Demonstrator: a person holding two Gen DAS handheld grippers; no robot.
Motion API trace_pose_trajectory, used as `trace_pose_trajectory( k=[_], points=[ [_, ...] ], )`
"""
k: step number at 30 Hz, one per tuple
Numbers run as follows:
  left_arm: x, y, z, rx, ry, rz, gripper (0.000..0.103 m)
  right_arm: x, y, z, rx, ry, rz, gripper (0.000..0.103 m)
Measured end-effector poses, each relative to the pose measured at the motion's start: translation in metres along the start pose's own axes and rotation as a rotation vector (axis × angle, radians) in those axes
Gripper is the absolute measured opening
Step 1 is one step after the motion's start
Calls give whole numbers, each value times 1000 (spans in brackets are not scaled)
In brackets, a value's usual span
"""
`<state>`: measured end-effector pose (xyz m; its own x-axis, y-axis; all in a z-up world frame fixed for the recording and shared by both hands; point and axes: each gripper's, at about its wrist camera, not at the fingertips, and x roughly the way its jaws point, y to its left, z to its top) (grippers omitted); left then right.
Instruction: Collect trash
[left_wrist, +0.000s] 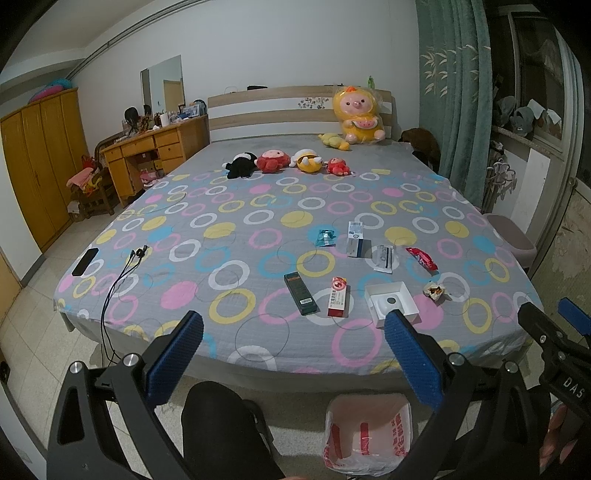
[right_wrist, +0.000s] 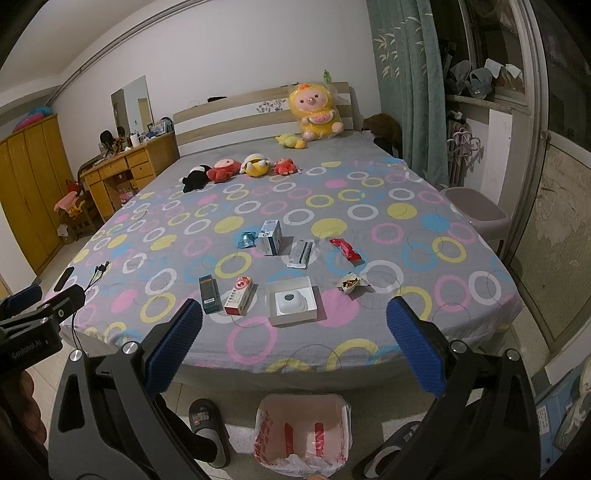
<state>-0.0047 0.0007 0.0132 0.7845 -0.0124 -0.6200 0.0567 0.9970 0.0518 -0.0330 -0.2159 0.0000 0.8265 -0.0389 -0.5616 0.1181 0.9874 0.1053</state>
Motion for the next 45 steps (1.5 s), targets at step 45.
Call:
trace_pose_trajectory(
  k=[45],
  points=[
    [221, 20, 29, -88, 255, -71, 96, 187, -84, 70, 44, 295, -87, 98]
  ],
)
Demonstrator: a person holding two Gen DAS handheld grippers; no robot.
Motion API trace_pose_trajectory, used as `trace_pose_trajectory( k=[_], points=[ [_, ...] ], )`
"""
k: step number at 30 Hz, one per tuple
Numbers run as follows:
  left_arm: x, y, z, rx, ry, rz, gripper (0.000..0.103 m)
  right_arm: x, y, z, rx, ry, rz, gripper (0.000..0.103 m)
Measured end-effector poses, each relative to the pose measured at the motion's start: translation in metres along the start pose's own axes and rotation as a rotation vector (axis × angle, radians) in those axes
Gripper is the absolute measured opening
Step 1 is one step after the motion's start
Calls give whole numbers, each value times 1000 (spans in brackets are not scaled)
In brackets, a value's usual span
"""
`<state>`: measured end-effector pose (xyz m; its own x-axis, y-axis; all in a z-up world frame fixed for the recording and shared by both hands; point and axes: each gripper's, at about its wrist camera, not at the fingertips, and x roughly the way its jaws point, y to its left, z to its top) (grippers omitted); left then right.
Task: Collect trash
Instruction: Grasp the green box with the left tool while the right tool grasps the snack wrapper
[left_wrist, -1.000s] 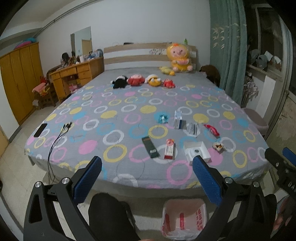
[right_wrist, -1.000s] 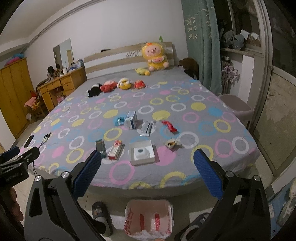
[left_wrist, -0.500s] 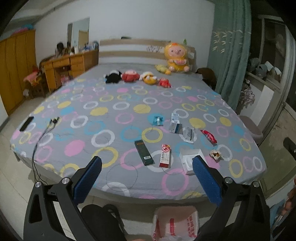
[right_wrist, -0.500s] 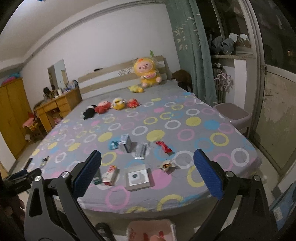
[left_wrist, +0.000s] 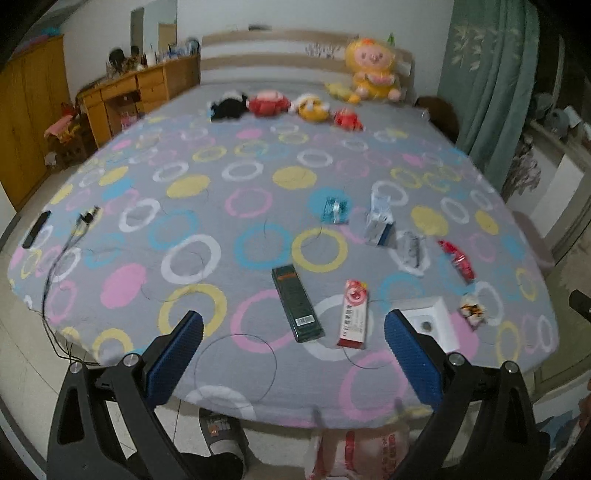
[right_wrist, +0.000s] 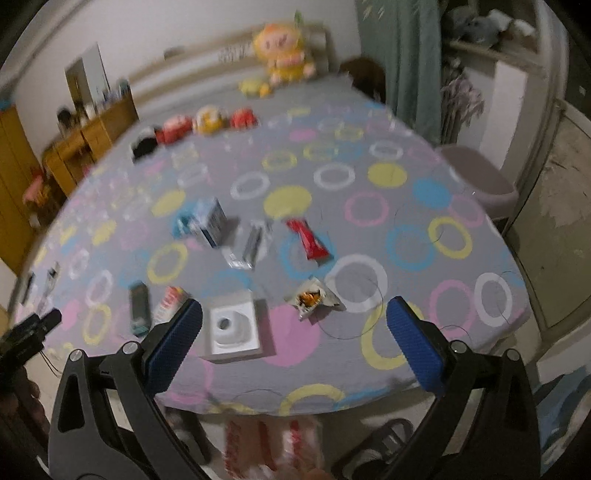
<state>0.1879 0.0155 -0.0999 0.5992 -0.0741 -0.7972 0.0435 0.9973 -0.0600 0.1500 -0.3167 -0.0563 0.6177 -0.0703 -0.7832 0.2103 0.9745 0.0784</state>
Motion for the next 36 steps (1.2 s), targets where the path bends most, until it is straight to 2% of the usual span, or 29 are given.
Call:
trace_pose_trajectory(
  k=[4, 10, 18, 20, 22, 26, 29, 33, 36],
  points=[
    [45, 8, 8, -48, 85, -48, 96, 52, -4, 13, 16, 119, 16, 98],
    [106, 7, 18, -29, 158, 9, 96, 119, -6, 18, -5, 253, -9, 98],
    [180, 15, 23, -78, 296, 0, 96, 191, -10, 17, 26, 395, -36, 98],
    [193, 14, 23, -84, 317, 6, 96, 202, -10, 19, 25, 410, -47, 98],
    [203, 13, 24, -109, 345, -24, 96, 213, -10, 21, 18, 427, -59, 98],
    [220, 9, 20, -109, 394, -11, 96, 234, -13, 21, 31, 460, -76, 98],
    [231, 7, 16, -113, 416, 13, 96, 253, -19, 17, 49, 501, -102, 98],
    [241, -3, 11, -71, 414, 77, 96, 272, -28, 6, 71, 556, -124, 98],
    [243, -9, 5, -46, 399, 105, 96, 273, -26, 5, 44, 548, -140, 98]
  ],
)
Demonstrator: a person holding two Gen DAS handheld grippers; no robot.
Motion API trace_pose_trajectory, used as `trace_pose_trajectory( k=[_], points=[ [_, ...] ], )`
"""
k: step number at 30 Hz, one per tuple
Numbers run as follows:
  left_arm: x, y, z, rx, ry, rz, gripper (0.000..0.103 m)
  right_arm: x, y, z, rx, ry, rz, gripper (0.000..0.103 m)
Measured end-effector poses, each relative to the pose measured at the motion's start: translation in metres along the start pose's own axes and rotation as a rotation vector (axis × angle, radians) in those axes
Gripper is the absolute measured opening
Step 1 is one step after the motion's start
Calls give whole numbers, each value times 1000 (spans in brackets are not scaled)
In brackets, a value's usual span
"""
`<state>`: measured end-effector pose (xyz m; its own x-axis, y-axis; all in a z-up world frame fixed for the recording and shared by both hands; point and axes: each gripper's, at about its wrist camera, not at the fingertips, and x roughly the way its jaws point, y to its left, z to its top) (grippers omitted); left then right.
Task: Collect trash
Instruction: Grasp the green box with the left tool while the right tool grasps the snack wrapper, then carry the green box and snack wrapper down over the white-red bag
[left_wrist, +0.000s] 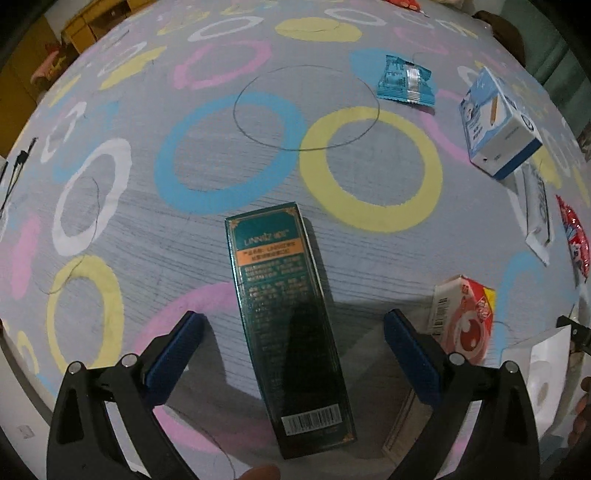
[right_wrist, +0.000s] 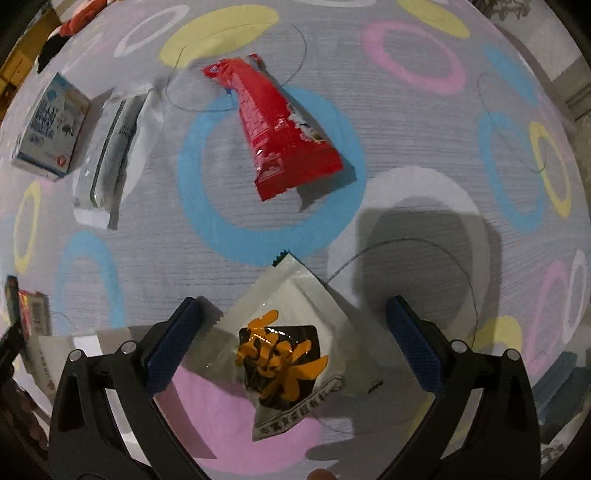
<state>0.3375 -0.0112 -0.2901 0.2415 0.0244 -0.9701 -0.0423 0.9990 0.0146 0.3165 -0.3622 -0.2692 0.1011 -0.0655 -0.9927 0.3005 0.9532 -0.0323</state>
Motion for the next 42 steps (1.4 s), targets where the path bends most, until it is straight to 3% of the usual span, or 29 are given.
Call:
trace_pose_trajectory(
  k=[7, 14, 16, 18, 19, 21, 23, 30, 38, 42],
  points=[
    [4, 2, -1, 17, -5, -14, 96, 0, 1, -4, 13, 38, -17, 98],
    [-1, 6, -6, 5, -17, -18, 93, -3, -3, -13, 9, 2, -33, 94],
    [-8, 12, -8, -1, -28, -16, 81, -7, 2, -20, -4, -3, -30, 86],
    [-16, 14, -10, -2, -41, -17, 58, -11, 6, -24, -29, -10, -27, 70],
    [-20, 15, -9, -1, -45, -24, 40, -14, 9, -24, -39, -12, -26, 56],
    [-22, 17, -9, -7, -46, -38, 35, -20, 16, -23, -63, -15, -26, 23],
    [-25, 21, -10, -10, -50, -43, 35, -21, 21, -23, -73, -16, -45, 18],
    [-30, 21, -6, -23, -80, -84, 35, -36, 35, -27, -86, -54, -72, 14],
    [-48, 18, -9, -19, -123, -102, 35, -63, 28, -44, -65, -109, -38, 14],
    [-46, 20, -17, -24, -108, -118, 35, -76, 30, -49, -80, -132, -32, 14]
  ],
)
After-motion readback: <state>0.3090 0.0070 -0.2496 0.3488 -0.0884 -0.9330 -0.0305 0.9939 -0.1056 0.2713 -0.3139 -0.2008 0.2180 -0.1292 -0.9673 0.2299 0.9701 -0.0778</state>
